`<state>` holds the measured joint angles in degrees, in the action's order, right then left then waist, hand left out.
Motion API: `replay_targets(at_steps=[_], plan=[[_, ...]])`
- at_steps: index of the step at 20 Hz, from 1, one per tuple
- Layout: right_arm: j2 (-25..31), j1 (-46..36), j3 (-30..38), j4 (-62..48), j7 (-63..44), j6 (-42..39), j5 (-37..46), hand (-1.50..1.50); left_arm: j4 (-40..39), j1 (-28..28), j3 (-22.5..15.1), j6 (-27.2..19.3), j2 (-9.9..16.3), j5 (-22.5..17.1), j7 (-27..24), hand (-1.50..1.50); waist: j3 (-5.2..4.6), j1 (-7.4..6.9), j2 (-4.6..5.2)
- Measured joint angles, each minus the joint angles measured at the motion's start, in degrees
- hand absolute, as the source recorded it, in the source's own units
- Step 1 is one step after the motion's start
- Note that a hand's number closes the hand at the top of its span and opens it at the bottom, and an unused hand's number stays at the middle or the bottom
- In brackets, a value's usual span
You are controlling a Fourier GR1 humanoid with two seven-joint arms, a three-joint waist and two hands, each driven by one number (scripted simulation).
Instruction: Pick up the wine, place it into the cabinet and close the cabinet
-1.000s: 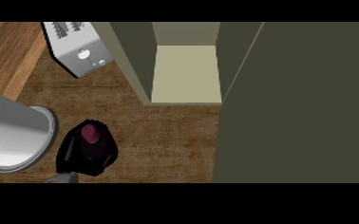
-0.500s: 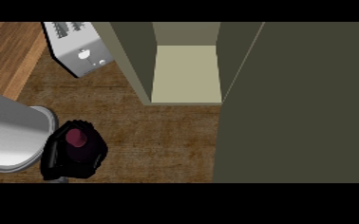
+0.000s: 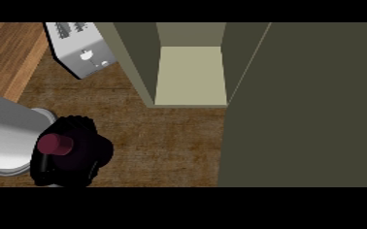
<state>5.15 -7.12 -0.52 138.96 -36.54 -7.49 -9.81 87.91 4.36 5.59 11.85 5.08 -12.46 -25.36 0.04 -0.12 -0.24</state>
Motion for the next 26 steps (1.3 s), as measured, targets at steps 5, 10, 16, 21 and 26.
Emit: replay_targets(at_steps=[5,10,16,21,26], plan=[[-0.45,0.12,-1.28,0.47,-0.89,0.69,0.13,-1.5,9.89,1.78,-3.93,-2.69,-1.73,0.73,7.91,1.5,-0.01,0.12,0.01],[-0.2,0.78,-0.6,0.29,-0.09,-0.11,0.1,-1.5,16.7,0.38,-9.99,-7.89,-3.85,3.93,15.29,1.5,-0.02,0.27,0.07],[0.12,0.66,1.35,-0.02,0.35,-0.93,-0.49,-1.5,21.21,-3.92,-17.79,-14.59,-4.77,4.67,22.95,1.5,0.0,0.5,0.1],[-0.46,2.94,0.56,0.31,1.42,-1.9,-0.72,-1.5,22.04,-9.59,-23.25,-22.32,-4.97,5.04,27.36,1.5,-0.01,0.71,0.09],[-0.5,2.09,0.43,0.06,0.87,-1.59,-0.76,-1.5,19.47,-16.83,-29.25,-32.49,-5.03,5.73,29.89,1.5,-0.02,0.78,0.14]])
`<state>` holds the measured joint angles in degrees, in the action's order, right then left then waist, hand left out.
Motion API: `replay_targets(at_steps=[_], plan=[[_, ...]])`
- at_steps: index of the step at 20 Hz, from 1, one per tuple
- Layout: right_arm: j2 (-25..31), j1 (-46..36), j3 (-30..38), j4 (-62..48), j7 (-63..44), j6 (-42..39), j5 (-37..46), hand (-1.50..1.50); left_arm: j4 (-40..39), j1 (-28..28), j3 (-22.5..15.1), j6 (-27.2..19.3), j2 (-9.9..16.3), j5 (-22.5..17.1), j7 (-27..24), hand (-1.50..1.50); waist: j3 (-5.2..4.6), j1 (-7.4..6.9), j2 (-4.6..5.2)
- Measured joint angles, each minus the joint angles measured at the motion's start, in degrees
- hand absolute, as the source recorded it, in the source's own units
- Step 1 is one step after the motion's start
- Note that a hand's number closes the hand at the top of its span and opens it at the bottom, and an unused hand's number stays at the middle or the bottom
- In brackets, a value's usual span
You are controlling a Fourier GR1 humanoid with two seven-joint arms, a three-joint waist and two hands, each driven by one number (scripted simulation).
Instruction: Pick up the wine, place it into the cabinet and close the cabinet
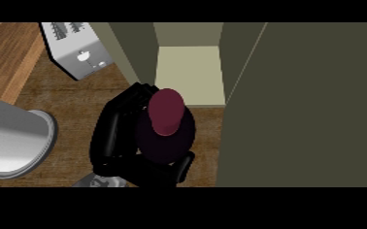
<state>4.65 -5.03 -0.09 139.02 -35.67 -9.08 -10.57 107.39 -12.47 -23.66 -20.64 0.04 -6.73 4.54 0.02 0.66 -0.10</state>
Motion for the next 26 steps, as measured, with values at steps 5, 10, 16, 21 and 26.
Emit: replay_targets(at_steps=[5,10,16,21,26], plan=[[-0.37,1.53,-0.17,0.17,0.81,-0.71,-0.27,-1.5,-4.52,-9.51,-2.17,-8.66,-0.02,1.12,3.53,1.5,0.02,0.29,-0.01],[-0.1,0.41,0.23,0.12,0.23,-0.4,-0.39,-1.5,-9.13,-14.25,-4.17,-14.09,-0.03,0.61,2.75,1.5,0.0,0.18,0.03],[0.72,1.47,1.75,0.32,0.74,-1.69,-0.86,-1.5,-14.7,-18.04,-3.31,-15.43,-0.03,0.7,0.85,1.5,-0.01,0.24,0.02],[1.12,1.13,2.82,0.17,0.53,-2.04,-1.26,-1.5,-16.22,-18.44,-3.87,-17.37,-0.03,0.09,-0.64,1.5,-0.01,0.13,0.02],[1.21,-0.42,2.41,0.12,-0.94,-1.26,-1.45,-1.5,-19.23,-18.39,-4.61,-19.34,-0.03,-4.42,-4.64,1.5,-0.03,0.25,0.05]])
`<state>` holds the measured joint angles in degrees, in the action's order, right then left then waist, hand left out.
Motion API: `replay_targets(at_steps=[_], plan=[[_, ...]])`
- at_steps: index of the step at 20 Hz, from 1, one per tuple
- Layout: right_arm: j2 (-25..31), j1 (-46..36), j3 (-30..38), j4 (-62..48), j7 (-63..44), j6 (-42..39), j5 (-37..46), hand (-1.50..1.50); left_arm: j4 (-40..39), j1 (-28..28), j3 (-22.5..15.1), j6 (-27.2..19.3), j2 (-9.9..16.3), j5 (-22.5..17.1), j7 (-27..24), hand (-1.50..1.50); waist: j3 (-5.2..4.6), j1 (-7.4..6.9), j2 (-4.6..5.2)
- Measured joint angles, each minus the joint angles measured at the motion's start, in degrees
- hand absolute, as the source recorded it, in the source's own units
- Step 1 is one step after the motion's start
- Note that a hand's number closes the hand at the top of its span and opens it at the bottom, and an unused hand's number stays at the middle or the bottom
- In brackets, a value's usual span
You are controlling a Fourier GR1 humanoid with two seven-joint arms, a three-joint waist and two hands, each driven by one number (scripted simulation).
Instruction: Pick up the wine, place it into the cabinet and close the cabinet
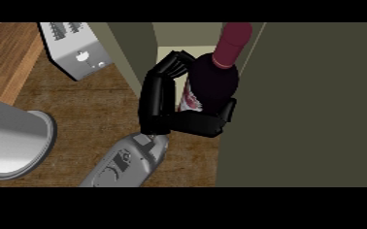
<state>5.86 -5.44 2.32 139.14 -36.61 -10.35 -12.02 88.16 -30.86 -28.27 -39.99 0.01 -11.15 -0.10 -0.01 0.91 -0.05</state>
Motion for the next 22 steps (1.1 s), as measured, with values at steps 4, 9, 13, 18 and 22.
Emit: replay_targets(at_steps=[4,9,13,18,22], plan=[[-0.33,0.22,-0.23,-0.23,0.65,-0.25,-0.1,-1.5,-3.04,-0.32,-0.02,-1.09,0.0,-3.84,-4.28,1.5,0.0,0.04,0.04],[-0.19,-0.78,0.08,-0.28,0.11,0.2,-0.33,-1.5,-7.98,0.37,-0.5,-0.72,0.0,-4.31,-8.85,1.5,0.0,-0.01,0.03],[-0.78,0.38,-0.2,-0.55,1.64,-0.22,-0.31,-1.5,-11.9,0.89,-1.31,-0.78,-0.01,-3.68,-12.04,1.5,0.0,-0.12,0.03],[-0.89,0.3,-0.78,-0.56,1.78,-0.05,-0.27,-1.5,-17.67,-0.2,-1.19,-1.08,0.0,-5.65,-17.22,1.5,0.0,-0.04,0.07],[-0.94,0.26,-1.09,-0.55,1.55,0.21,-0.28,-1.5,-20.79,-0.24,0.51,-0.34,0.01,-6.82,-21.17,1.5,0.0,-0.1,0.06]])
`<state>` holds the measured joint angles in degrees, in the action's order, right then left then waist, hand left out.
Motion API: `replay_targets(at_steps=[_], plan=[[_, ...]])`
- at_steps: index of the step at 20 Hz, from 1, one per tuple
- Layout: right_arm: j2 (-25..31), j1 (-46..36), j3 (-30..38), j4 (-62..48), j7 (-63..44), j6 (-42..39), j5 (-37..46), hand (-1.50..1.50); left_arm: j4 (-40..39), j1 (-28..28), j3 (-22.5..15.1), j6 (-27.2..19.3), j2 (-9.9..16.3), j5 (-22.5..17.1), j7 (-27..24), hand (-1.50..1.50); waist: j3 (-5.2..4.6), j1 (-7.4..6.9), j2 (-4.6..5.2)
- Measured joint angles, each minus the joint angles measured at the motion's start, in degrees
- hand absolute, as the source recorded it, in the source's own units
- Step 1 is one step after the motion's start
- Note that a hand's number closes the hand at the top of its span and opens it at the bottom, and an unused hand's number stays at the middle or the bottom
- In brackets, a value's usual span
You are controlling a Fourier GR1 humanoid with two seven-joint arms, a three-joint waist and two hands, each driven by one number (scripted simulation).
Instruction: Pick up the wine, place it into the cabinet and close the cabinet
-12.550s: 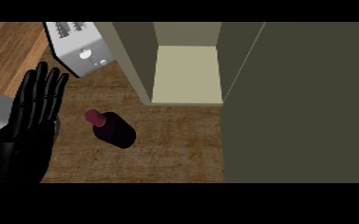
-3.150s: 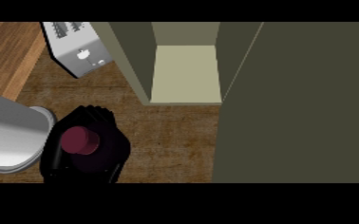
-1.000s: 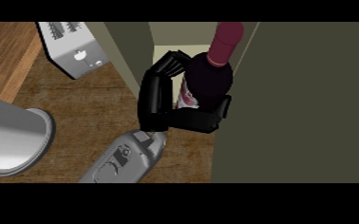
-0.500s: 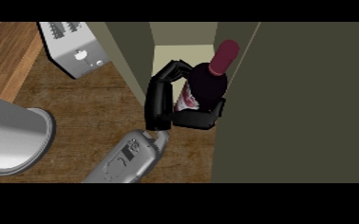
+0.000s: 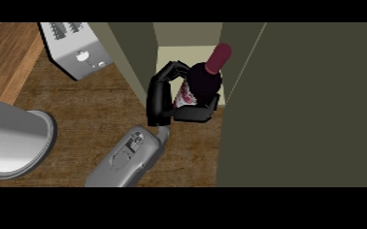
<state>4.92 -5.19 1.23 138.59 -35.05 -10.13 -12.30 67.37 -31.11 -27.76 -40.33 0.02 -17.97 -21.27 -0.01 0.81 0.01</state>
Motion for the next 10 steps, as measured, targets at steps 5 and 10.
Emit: replay_targets(at_steps=[5,10], plan=[[0.13,1.13,0.02,0.14,0.8,-0.57,-0.06,-1.5,-3.38,-1.45,3.09,1.6,0.0,-2.28,-2.62,1.5,0.01,0.03,0.0],[0.13,0.17,0.21,-0.04,0.49,0.09,-0.04,-1.5,-7.33,-4.28,7.09,4.74,0.32,-2.69,-2.57,1.5,0.0,-0.12,0.0]])
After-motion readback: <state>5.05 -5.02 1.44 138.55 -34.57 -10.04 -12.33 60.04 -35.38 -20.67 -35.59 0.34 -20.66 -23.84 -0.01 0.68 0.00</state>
